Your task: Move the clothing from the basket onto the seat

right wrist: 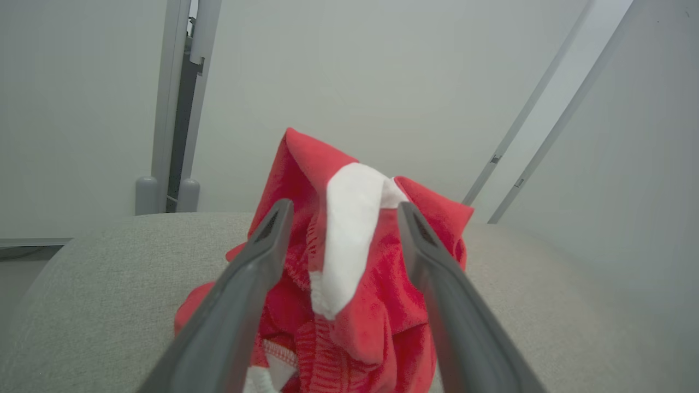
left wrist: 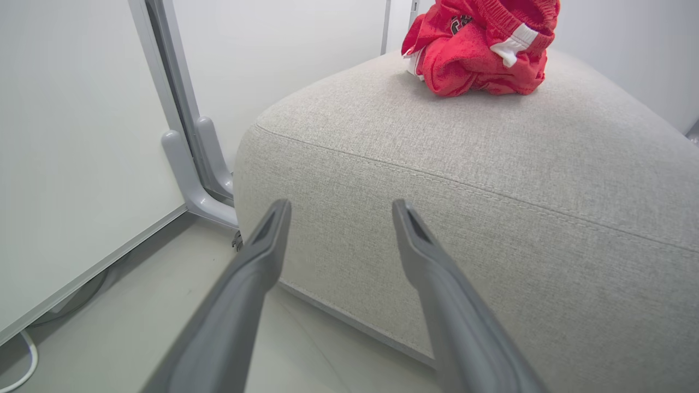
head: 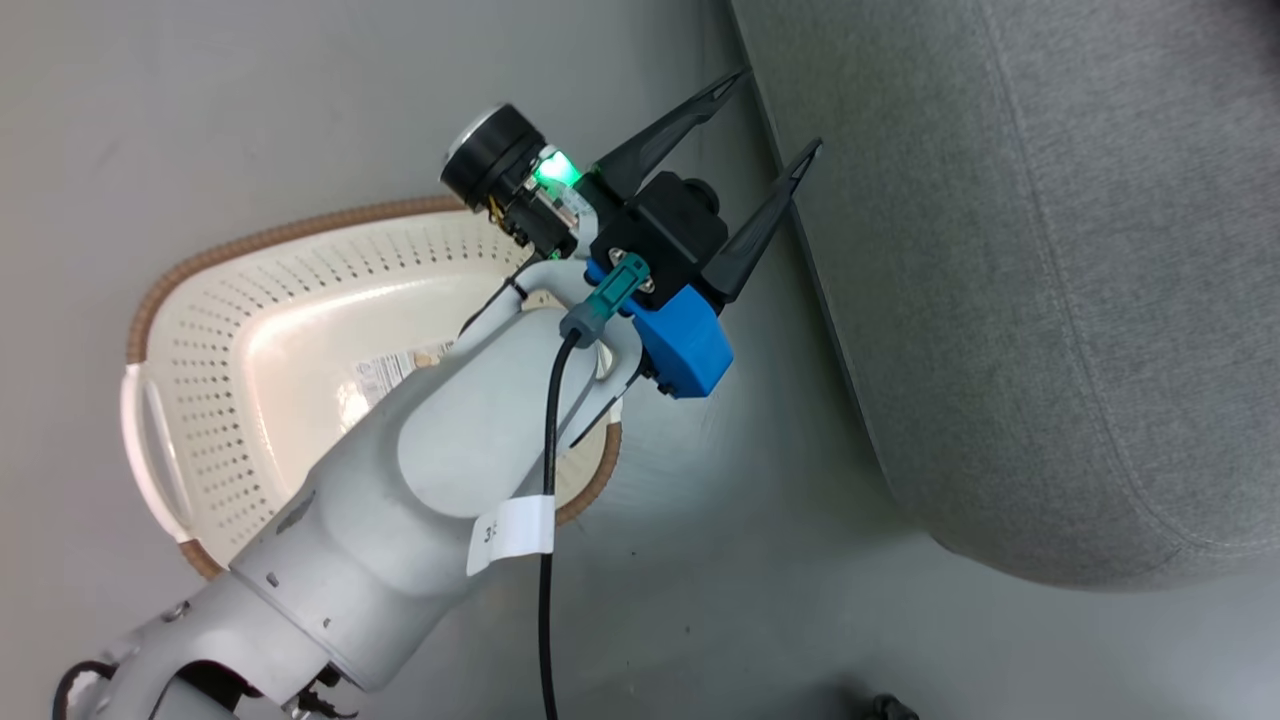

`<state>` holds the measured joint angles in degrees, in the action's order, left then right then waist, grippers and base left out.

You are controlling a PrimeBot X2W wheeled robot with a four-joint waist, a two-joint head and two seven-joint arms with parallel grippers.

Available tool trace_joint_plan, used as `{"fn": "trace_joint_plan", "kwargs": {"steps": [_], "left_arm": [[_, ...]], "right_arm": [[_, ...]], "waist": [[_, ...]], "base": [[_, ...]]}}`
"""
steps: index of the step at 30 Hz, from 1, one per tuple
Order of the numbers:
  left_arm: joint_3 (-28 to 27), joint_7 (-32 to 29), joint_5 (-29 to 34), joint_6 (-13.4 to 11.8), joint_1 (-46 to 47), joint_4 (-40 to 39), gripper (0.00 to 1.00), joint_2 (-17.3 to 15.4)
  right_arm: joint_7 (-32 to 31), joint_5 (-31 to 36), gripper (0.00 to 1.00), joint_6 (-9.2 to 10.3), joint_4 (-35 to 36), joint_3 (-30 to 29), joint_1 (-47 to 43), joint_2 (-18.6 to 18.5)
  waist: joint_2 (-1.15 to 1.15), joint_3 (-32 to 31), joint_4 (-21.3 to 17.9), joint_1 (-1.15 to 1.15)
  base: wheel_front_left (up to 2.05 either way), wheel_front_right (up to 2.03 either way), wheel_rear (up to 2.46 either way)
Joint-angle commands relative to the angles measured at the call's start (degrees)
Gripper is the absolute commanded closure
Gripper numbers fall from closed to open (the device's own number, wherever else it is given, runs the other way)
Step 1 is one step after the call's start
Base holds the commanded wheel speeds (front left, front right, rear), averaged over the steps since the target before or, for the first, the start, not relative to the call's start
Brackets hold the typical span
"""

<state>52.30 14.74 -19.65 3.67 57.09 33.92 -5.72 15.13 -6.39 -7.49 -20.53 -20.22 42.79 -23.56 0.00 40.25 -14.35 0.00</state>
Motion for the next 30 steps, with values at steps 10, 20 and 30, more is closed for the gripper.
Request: {"fn": "trace_joint_plan", "kwargs": {"steps": [10, 20, 30], "left_arm": [[-5.88, 0.5, -1.33, -1.84, -7.23, -3.67, 0.0, -0.34], [-15.79, 0.52, 0.17, -3.53, -17.59, -9.13, 0.0, -0.9], [-29.28, 0.47, 4.06, -4.95, -30.68, -15.59, 0.0, 0.08]], "right_arm": [[0.01, 0.33, 0.0, -0.01, 9.85, 5.88, -7.85, 3.04], [0.02, -0.68, 0.0, -0.01, 10.97, 18.22, -13.33, 6.49], [0.02, -2.08, 0.0, -0.01, 9.82, 23.37, -20.05, 10.91]], "waist": [[0.0, -10.56, 2.78, 0.0], [0.0, -19.79, 6.72, 0.0], [0.0, -27.24, 11.24, 0.0]], "base": [[0.0, 0.0, 0.0], [0.0, 0.0, 0.0], [0.0, 0.0, 0.0]]}}
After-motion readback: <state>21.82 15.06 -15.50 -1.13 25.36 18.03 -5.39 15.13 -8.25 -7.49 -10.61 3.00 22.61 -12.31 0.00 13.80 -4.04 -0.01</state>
